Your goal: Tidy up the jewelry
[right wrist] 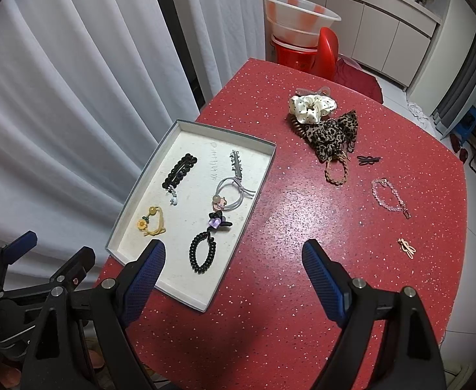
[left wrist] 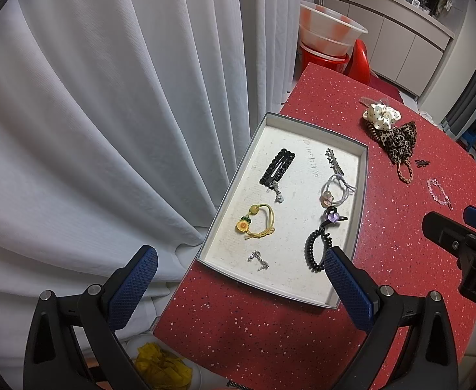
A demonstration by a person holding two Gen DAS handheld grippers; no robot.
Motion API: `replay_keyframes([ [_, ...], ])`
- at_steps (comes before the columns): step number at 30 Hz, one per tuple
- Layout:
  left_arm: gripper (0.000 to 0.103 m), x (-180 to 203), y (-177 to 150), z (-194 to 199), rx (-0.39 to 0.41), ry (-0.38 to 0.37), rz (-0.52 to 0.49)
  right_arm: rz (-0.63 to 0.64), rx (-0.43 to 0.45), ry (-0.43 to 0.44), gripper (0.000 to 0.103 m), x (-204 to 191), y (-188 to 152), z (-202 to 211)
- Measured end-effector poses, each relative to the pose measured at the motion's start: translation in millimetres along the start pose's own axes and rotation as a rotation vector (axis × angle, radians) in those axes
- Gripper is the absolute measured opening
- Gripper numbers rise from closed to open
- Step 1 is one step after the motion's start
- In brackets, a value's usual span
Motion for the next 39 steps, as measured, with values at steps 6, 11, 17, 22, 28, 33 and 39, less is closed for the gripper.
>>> replay_keyframes([
  [6,0.103,0.2,0.2,-0.6,0.001,-0.001,-0.002,-0.001,0.001,-0.002,0.088,0.8,0.2,0.1],
  [11,0.103,0.6,0.2,-0.8,0.001,-0.001,-0.003,-0.001,0.0,0.001,0.088,0.8,-0.1,-0.2],
  [17,0.103,1.4,0.1,-0.8,0.0,-0.001,-0.001,0.0,-0.001,0.002,0.088,-0.3,-0.9,-0.4],
  [22,0.103,1.6,0.0,-0.8,0.0,0.0,-0.001,-0.003,-0.005,0.004,0.088,-0.1,-0.9,-1.5],
  [28,0.103,1.5,0.2,-0.7,0.002,0.0,-0.003,-0.006,-0.005,0.006,0.088,0.8,-0.8,-1.3],
  [33,0.103,1.9,-0.5,-0.5,0.001,0.001,0.0,-0.004,-0.005,0.007,0.088,0.5,-1.2,-1.2],
  [39,0.103,0.1,-0.6,-1.5,0.0,0.004,0.005,-0.005,-0.005,0.006,0.088,0.9,-1.2,-1.1],
])
Point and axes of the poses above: each gripper's, at about its wrist camera, not at the fingertips, and z roughly against the way its jaws point, x to its right, y to its top, the point moved 3 cm from there along -z, roughly the way its jaws point, and after that the axes turned 2 degrees about z, right-handed, at the moved point
